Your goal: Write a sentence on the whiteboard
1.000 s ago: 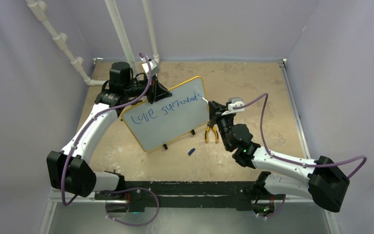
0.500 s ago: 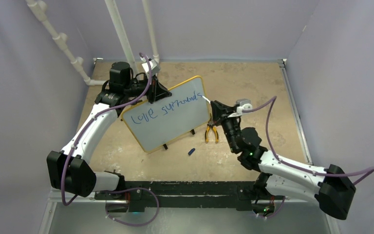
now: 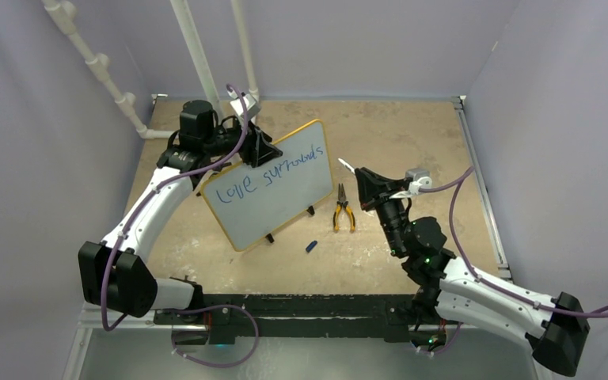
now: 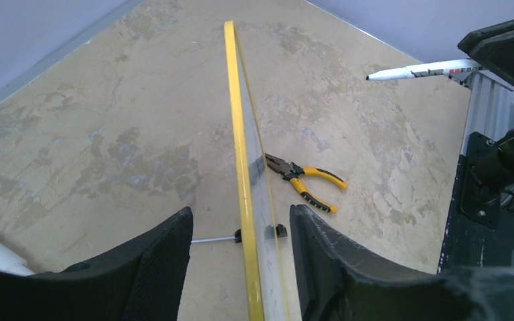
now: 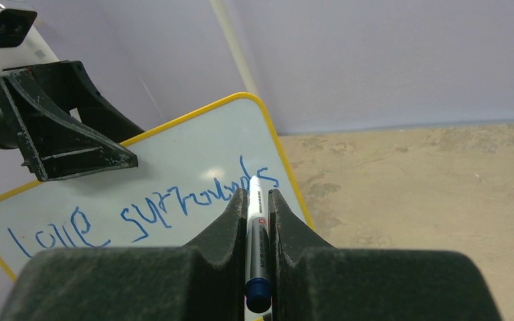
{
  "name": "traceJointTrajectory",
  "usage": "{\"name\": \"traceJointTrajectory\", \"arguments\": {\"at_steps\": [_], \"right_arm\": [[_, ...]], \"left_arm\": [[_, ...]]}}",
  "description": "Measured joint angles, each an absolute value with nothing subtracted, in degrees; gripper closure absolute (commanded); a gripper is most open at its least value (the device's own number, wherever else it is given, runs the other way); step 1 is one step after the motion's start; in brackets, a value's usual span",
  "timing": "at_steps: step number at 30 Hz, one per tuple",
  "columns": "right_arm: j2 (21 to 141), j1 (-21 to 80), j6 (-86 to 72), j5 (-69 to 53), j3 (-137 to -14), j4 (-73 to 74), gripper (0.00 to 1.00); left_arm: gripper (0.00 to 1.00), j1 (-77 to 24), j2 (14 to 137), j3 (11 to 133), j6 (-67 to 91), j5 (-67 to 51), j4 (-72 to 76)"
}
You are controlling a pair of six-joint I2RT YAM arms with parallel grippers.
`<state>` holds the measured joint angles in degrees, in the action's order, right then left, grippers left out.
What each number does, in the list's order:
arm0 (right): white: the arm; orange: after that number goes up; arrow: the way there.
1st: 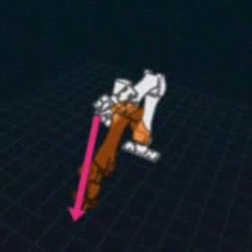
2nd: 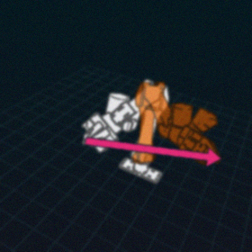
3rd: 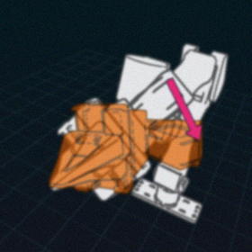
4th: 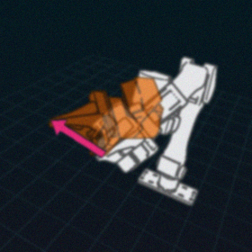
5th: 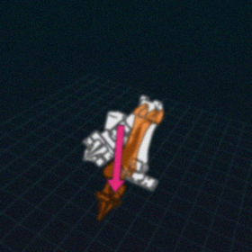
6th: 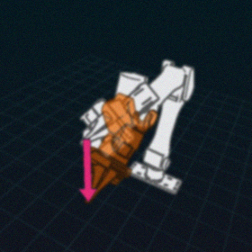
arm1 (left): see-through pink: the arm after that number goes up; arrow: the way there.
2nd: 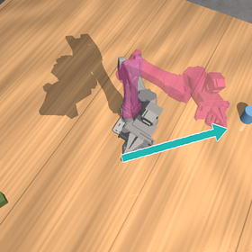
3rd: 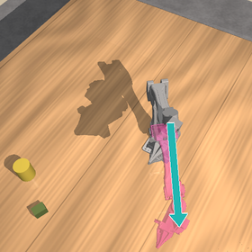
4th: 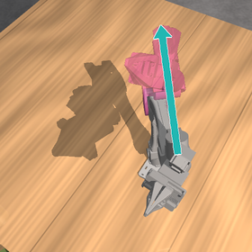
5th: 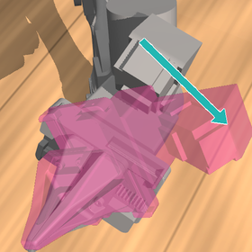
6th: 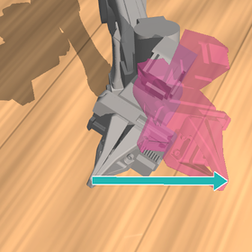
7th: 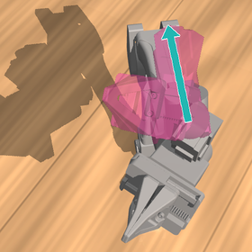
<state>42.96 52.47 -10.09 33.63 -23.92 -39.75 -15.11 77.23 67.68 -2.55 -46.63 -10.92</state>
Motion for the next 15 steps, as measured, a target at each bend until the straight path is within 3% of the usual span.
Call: {"name": "traceJointTrajectory", "arguments": {"at_steps": [4, 15], "right_arm": [[40.6, 52.5, -11.2, 33.4, -23.9, -36.9, 1.00], [37.7, 52.5, -14.4, 30.7, -23.9, -30.0, 1.00]], "left_arm": [[0.33, -15.1, 76.9, 67.5, -2.5, -44.7, -10.8], [0.25, -15.2, 72.2, 65.5, -2.2, -35.4, -13.7]]}}
